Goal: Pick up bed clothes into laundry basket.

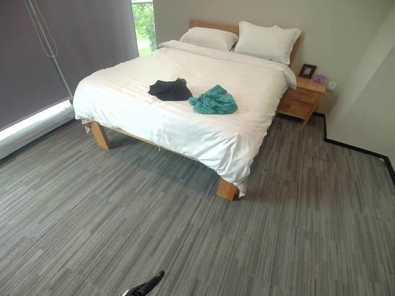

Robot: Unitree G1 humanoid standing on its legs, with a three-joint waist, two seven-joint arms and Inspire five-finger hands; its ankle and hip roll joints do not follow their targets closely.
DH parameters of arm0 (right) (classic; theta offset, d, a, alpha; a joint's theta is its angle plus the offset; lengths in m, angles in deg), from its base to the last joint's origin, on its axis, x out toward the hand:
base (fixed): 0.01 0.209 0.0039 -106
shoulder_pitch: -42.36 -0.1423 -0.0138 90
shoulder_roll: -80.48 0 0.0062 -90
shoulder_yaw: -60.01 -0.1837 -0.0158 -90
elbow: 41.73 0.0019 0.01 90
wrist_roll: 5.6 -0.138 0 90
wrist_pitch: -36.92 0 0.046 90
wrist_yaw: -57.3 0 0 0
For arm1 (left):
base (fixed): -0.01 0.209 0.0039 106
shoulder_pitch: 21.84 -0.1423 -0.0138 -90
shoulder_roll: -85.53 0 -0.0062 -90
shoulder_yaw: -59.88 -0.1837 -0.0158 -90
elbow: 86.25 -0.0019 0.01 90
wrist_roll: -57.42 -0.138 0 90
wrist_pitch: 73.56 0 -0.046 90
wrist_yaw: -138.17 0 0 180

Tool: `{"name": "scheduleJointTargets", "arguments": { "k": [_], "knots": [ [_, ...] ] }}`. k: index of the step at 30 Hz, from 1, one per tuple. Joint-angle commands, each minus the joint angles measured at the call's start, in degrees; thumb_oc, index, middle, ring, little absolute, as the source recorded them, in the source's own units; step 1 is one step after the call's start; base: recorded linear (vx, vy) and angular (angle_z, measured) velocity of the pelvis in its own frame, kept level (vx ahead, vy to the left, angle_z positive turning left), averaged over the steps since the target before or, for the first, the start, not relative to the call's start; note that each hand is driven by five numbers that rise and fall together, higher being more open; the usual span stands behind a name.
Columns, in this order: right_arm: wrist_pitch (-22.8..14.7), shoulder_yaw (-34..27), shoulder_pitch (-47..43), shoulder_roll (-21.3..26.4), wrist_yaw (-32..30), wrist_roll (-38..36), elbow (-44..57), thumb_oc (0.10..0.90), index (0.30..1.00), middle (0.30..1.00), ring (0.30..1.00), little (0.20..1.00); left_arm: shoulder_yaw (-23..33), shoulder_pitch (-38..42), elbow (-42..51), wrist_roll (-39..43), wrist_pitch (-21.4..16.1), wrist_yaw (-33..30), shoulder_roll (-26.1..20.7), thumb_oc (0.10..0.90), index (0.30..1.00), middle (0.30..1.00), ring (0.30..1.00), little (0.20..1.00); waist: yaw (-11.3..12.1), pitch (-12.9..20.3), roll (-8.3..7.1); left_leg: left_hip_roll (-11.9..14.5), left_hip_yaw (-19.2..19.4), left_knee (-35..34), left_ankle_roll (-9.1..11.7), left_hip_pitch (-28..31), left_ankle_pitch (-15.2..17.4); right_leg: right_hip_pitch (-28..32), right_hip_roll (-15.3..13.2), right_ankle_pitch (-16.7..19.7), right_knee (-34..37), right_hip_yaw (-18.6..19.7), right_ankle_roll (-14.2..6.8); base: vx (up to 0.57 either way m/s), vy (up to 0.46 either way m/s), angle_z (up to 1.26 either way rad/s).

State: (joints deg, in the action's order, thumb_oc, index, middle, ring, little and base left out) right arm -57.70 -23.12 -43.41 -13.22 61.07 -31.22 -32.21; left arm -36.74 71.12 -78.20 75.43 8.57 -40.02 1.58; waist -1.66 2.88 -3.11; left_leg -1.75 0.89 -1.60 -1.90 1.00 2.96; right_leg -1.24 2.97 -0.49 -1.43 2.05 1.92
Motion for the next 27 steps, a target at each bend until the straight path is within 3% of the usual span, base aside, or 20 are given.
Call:
{"name": "scheduleJointTargets", "arguments": {
  "k": [1,6,7,9,11,13,14,15,18,22,27],
  "knots": [
    [-2.0,-0.7,-3.4,0.7,1.5,-1.8,-2.1,0.800,0.900,0.900,0.900,0.900,-0.4,3.0,-1.7,-1.4,-1.9,0.3,-1.2,0.800,0.900,0.900,0.900,0.900,0.1,-0.5,0.55,2.7,1.3,-3.4,4.0,1.9,-1.2,1.8,-6.4,3.0,6.4,8.6,-11.2,0.00,0.000,0.00],
    [-2.2,-3.6,-6.7,4.5,1.6,-7.1,-0.4,0.800,0.900,0.900,0.900,0.900,-1.2,7.4,0.9,-1.4,-2.2,0.1,-5.6,0.800,0.900,0.900,0.900,0.900,-0.2,0.1,0.82,2.6,1.7,-3.4,4.1,2.2,-0.9,1.8,-6.5,3.0,6.4,9.0,-11.4,0.02,0.022,-0.01],
    [-2.9,-4.0,-9.7,8.5,0.9,-7.7,4.5,0.800,0.900,0.900,0.900,0.900,-3.7,12.1,5.1,-2.6,-2.6,-0.3,-9.0,0.800,0.900,0.900,0.900,0.900,-0.6,-0.2,0.98,2.6,1.8,-3.4,4.1,2.5,-0.8,1.9,-6.5,3.2,6.4,9.3,-11.7,0.02,0.033,-0.02],
    [-3.1,-4.1,-10.7,10.1,0.3,-8.1,8.6,0.800,0.900,0.900,0.900,0.900,-4.8,14.2,8.4,-2.6,-2.6,-0.5,-10.8,0.800,0.900,0.900,0.900,0.900,-0.8,-0.4,1.07,2.6,1.9,-3.4,4.1,2.5,-0.8,1.8,-6.5,3.5,6.4,9.5,-11.9,-0.01,0.025,-0.05],
    [-3.8,-4.5,-11.1,13.0,-1.3,-7.3,22.0,0.800,0.900,0.900,0.900,0.900,-6.5,18.0,13.2,-3.8,-2.5,-1.1,-13.4,0.800,0.900,0.900,0.900,0.900,-1.2,-0.9,1.34,2.7,2.2,-3.4,4.2,2.2,-1.0,1.1,-6.6,3.9,6.1,9.7,-12.3,-0.03,0.028,-0.09],
    [-3.7,-4.5,-11.1,13.0,-1.4,-7.3,22.1,0.800,0.900,0.900,0.900,0.900,-6.5,18.0,13.2,-3.8,-2.5,-1.1,-13.4,0.800,0.900,0.900,0.900,0.900,-1.2,-0.7,1.31,2.7,2.2,-3.4,4.2,2.0,-1.2,0.9,-6.6,4.0,6.2,9.7,-12.3,-0.03,0.024,-0.11],
    [-5.4,-7.5,-7.1,15.6,-2.5,-5.4,43.0,0.800,0.900,0.900,0.900,0.900,-7.7,19.3,26.9,-4.1,-2.6,-1.9,-15.9,0.800,0.900,0.900,0.900,0.900,-1.6,-1.3,1.69,2.6,2.5,-3.4,4.1,1.4,-1.4,-0.2,-6.8,4.5,5.8,9.8,-13.0,-0.05,0.056,-0.13],
    [-6.5,-8.9,-5.6,16.2,-2.4,-5.1,49.7,0.800,0.900,0.900,0.900,0.900,-7.3,18.7,33.0,-1.8,-3.3,-1.8,-16.9,0.800,0.900,0.900,0.900,0.900,-1.7,-1.5,1.78,2.4,2.5,-3.4,4.0,1.4,-1.4,-0.3,-7.1,4.6,5.8,9.7,-13.1,-0.04,0.059,0.01],
    [-7.9,-10.4,-4.0,15.5,-2.6,-5.1,52.8,0.800,0.900,0.900,0.900,0.900,-7.0,17.4,38.5,-0.2,-3.9,-1.5,-17.1,0.800,0.900,0.900,0.900,0.900,-1.5,-1.7,1.81,2.3,2.3,-3.4,3.8,1.3,-1.3,-0.3,-7.3,4.5,5.8,9.4,-13.2,0.00,0.005,-0.03],
    [-9.4,-10.6,0.2,10.3,0.5,-8.9,66.2,0.800,0.900,0.900,0.900,0.900,-4.1,10.4,52.3,5.1,-4.4,-1.3,-14.9,0.800,0.900,0.900,0.900,0.900,-1.2,-2.8,1.46,2.1,2.3,-3.4,3.5,1.2,-1.1,-0.6,-7.7,4.5,5.9,9.6,-13.2,0.02,0.001,-0.03],
    [-9.2,-6.5,0.5,8.2,1.3,-8.9,64.7,0.800,0.900,0.900,0.900,0.900,-3.1,4.8,54.1,11.4,-5.2,-1.2,-11.1,0.800,0.900,0.900,0.900,0.900,-0.9,-3.2,1.09,2.1,2.6,-3.4,3.3,1.3,-0.9,-0.8,-7.9,4.7,6.1,10.1,-13.3,0.03,0.004,-0.01]
  ]
}}
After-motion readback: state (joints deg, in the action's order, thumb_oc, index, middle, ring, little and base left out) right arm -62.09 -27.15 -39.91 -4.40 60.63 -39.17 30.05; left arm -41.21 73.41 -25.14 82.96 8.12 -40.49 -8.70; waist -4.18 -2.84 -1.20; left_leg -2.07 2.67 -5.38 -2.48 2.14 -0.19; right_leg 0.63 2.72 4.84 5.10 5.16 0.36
